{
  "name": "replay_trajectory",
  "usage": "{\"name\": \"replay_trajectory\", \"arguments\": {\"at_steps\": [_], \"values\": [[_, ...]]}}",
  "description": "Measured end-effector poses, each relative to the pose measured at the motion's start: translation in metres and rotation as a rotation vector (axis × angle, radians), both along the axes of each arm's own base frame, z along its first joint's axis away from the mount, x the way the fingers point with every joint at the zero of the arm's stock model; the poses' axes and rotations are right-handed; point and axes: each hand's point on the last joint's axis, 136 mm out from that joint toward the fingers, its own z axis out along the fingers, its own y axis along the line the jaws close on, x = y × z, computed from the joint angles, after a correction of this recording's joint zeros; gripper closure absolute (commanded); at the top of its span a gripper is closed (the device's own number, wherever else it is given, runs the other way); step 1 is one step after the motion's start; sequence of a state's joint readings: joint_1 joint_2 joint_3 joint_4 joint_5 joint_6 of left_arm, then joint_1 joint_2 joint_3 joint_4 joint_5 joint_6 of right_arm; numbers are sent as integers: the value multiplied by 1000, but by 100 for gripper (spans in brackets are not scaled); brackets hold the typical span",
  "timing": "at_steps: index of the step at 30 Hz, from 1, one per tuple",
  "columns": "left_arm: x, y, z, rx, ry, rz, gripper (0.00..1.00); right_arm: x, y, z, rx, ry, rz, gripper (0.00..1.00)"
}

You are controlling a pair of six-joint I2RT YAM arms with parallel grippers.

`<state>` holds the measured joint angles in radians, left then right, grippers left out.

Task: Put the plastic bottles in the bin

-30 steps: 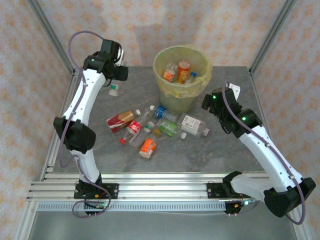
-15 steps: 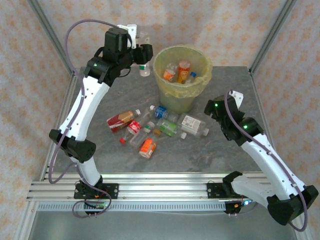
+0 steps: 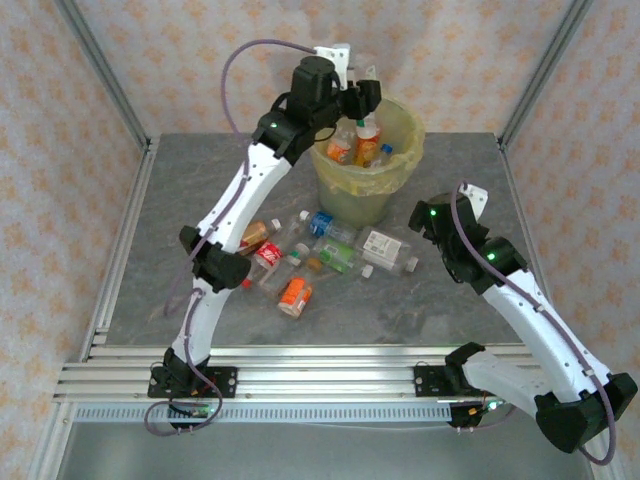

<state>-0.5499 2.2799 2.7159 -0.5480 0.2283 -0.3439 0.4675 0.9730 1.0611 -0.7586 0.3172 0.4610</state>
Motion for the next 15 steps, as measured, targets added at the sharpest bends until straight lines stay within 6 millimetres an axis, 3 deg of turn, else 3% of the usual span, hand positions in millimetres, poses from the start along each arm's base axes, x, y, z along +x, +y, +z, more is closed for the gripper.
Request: {"name": "replay_trajectory", "arguments": {"at_steps": [5, 15], "values": [[20, -16, -36, 31, 12, -9, 56, -1, 0, -5, 2, 8, 1, 1], [23, -62, -46, 78, -131, -27, 55, -2, 5, -9, 21, 22, 25, 1]]}}
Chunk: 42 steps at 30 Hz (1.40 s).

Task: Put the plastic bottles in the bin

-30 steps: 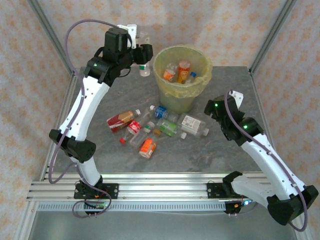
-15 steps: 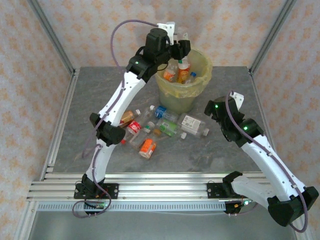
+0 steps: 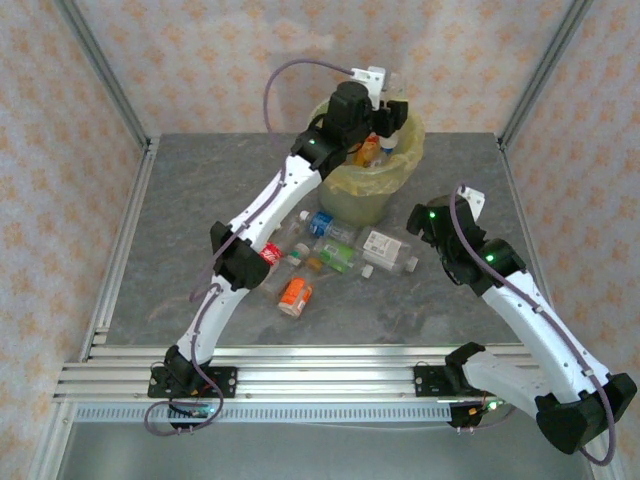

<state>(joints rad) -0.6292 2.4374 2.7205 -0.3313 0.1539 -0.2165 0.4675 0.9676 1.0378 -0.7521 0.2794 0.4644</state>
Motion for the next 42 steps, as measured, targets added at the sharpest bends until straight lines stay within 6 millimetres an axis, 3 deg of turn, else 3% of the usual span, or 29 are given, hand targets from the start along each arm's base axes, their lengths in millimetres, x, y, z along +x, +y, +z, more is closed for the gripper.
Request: {"name": "replay_trajectory", "arguments": {"at_steps": [11, 17, 31, 38, 42], "values": [[30, 0, -31, 37, -62, 103, 53, 1, 3, -1, 11, 2, 12, 1], [33, 1, -24, 8, -91, 126, 18, 1, 4, -2, 12, 3, 14, 1], [34, 2, -24, -7, -84, 129, 18, 4, 6, -6, 9, 15, 16, 1], [34, 1, -44, 26, -38, 130, 18, 5, 9, -9, 16, 24, 28, 1], [30, 5, -41, 31, -15, 131, 17, 5, 11, -10, 21, 33, 40, 1]]}}
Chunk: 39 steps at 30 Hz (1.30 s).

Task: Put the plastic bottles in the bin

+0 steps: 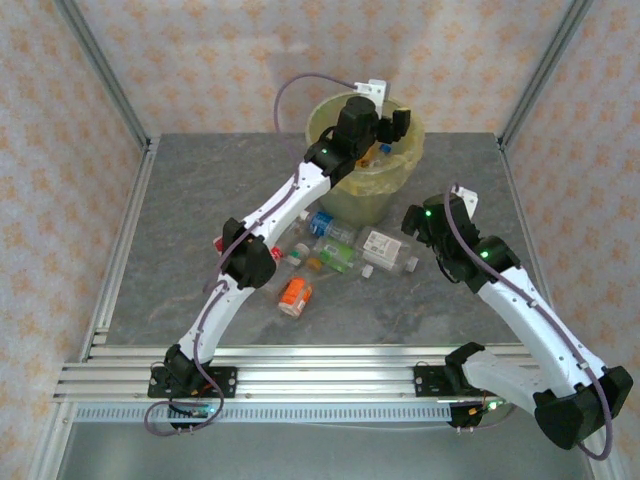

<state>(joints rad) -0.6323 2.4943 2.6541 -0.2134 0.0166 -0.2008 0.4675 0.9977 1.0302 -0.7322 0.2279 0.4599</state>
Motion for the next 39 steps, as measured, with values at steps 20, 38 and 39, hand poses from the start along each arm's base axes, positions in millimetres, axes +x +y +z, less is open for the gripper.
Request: {"name": "replay_trajectory", "arguments": {"at_steps": [20, 38, 39], "values": [[-170, 168, 159, -90, -100, 211, 0, -22, 53, -28, 90, 93, 155, 0], [-279, 329, 36, -36, 45, 689, 0, -51, 194, -122, 152, 350, 366, 8], [-285, 336, 33, -37, 46, 713, 0, -52, 201, -127, 150, 367, 377, 9]]}}
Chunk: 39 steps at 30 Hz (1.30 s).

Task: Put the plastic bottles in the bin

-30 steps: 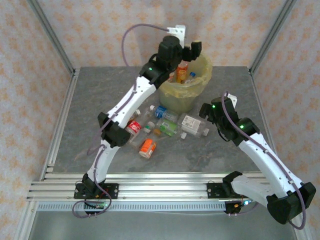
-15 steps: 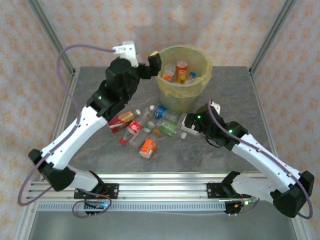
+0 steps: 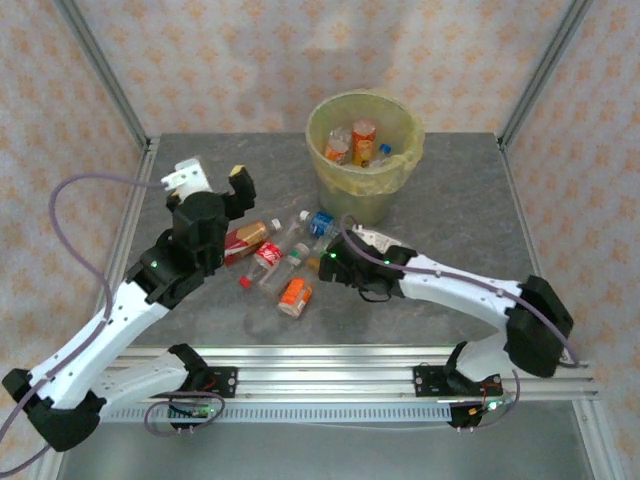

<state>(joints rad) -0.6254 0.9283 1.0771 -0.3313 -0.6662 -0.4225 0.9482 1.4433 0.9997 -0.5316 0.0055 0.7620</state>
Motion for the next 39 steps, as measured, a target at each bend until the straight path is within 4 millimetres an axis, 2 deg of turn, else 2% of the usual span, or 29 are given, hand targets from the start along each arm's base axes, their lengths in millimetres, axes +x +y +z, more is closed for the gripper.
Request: {"name": "replay_trajectory", "arguments": {"at_steps": [6, 20, 30, 39], "values": [[-22, 32, -9, 4, -1, 115, 0, -2, 35, -16, 15, 62, 60, 12], [-36, 63, -19, 18, 10, 271, 0, 1, 70, -36, 31, 143, 132, 16], [-39, 77, -27, -12, 16, 337, 0, 4, 82, -49, 0, 175, 168, 17], [-36, 77, -30, -31, 18, 342, 0, -2, 73, -61, -54, 212, 170, 21]]}}
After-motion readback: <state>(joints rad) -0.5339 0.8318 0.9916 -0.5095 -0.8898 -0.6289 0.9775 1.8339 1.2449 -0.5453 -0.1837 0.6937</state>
